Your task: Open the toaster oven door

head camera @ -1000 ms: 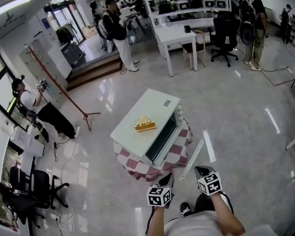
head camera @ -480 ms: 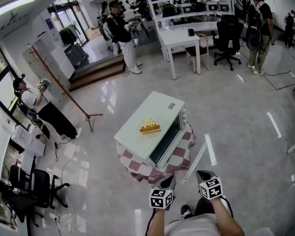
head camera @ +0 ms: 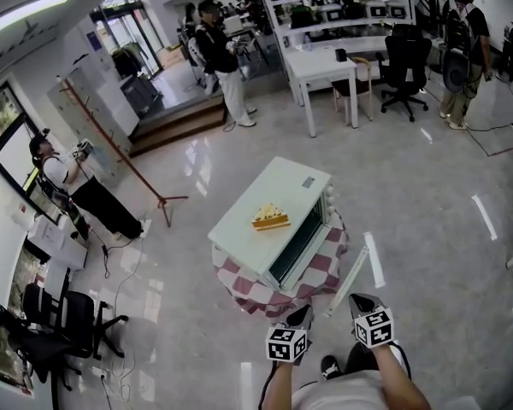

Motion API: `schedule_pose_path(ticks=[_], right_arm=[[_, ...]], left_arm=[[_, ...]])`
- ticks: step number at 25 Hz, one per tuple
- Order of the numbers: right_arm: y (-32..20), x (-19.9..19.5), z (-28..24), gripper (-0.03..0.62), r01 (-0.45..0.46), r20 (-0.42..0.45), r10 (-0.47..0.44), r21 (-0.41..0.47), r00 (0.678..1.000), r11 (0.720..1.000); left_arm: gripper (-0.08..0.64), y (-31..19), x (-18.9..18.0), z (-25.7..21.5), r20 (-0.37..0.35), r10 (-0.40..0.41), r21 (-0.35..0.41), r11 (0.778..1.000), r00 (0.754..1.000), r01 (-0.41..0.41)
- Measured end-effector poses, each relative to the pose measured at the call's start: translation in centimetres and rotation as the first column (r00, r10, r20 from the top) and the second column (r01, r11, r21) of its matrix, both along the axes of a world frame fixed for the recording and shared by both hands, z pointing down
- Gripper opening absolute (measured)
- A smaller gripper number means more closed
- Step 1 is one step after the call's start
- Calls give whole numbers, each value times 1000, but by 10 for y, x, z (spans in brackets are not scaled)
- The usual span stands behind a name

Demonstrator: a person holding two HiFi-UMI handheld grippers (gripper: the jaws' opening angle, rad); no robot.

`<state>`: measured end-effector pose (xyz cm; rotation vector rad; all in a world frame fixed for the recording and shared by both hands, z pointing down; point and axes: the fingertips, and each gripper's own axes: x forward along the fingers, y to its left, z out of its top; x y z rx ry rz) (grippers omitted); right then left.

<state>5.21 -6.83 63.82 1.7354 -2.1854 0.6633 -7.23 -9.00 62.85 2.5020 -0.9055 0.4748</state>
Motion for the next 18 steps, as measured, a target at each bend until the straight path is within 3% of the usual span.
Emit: schedule_pose_path(ticks=[18], right_arm=[[3, -7, 4, 3, 34, 8, -34, -14, 999, 999]], left_arm=[[2, -5, 0, -3, 19, -8, 11, 1000, 1000, 8]])
